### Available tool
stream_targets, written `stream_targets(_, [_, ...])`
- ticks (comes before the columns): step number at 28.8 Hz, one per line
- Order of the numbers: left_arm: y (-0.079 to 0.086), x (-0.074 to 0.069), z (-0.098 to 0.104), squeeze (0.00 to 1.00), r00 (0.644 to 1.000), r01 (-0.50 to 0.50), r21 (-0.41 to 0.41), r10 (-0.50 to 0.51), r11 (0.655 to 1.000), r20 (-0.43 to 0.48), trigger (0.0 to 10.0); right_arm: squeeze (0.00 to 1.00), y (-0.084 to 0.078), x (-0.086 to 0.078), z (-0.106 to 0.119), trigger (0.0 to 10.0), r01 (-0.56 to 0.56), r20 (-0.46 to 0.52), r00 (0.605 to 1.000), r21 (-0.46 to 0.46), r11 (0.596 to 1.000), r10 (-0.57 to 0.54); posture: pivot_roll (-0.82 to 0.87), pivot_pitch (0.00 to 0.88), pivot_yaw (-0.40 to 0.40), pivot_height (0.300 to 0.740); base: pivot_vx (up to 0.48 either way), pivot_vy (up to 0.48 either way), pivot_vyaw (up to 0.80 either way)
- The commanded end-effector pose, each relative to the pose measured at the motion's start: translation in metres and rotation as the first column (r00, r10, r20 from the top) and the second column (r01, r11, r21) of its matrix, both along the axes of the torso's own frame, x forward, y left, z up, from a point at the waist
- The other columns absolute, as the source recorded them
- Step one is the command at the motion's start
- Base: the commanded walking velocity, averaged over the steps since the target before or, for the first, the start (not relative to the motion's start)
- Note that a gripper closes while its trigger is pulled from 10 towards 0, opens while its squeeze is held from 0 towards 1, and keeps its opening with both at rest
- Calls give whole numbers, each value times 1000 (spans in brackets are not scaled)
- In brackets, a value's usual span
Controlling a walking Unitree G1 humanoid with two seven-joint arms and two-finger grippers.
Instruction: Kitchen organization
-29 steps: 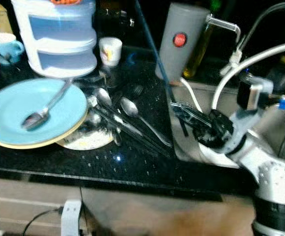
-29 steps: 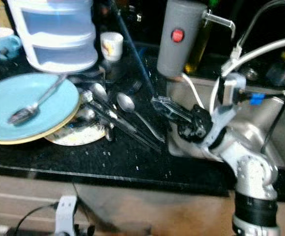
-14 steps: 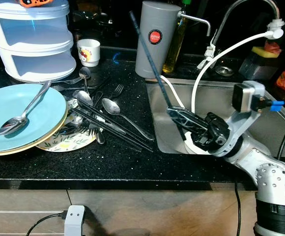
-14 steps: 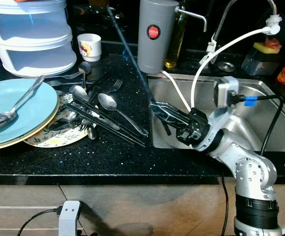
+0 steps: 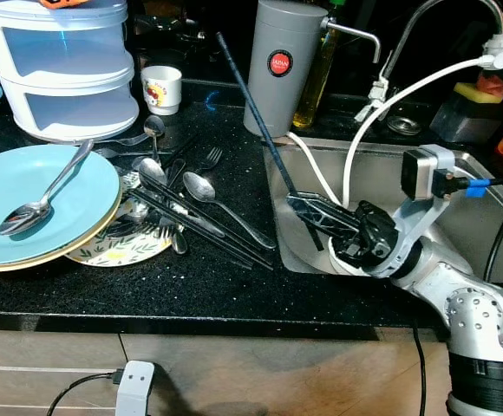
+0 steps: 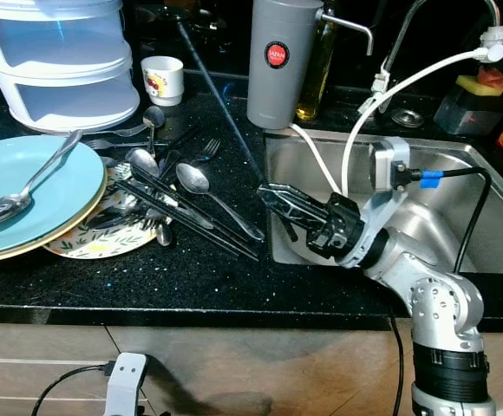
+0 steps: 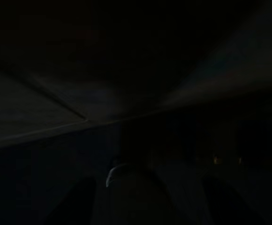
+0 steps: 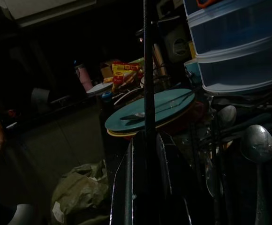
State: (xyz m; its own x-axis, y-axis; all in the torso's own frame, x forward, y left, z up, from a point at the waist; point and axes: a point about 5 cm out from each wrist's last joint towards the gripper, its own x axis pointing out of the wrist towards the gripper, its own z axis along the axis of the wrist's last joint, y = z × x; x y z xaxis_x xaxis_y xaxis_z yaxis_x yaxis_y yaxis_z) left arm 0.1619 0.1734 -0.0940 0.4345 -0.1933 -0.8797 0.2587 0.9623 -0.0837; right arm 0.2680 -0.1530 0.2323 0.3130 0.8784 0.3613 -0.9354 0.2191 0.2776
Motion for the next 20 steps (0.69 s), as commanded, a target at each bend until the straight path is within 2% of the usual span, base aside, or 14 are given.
stream_targets(1, [-3,6,3,0,999,41,12,-41,999,29,10000,0,-4,0,-3,10000,27,0,1000,-15,1000,-27,82,17,-64,740,0,0,0])
stream_targets(18, [-4,6,2,0,999,18,4,-18,1000,31,10000,0,-1,0,-6,10000,28,-9,1000,-28,999,-28,85,24,-64,740,-277,0,0])
stream_targets(20, [-1,8,3,0,999,3,22,-4,1000,38,10000,0,-1,0,-6,10000,27,-10,1000,-27,999,-27,83,25,-66,740,0,0,0])
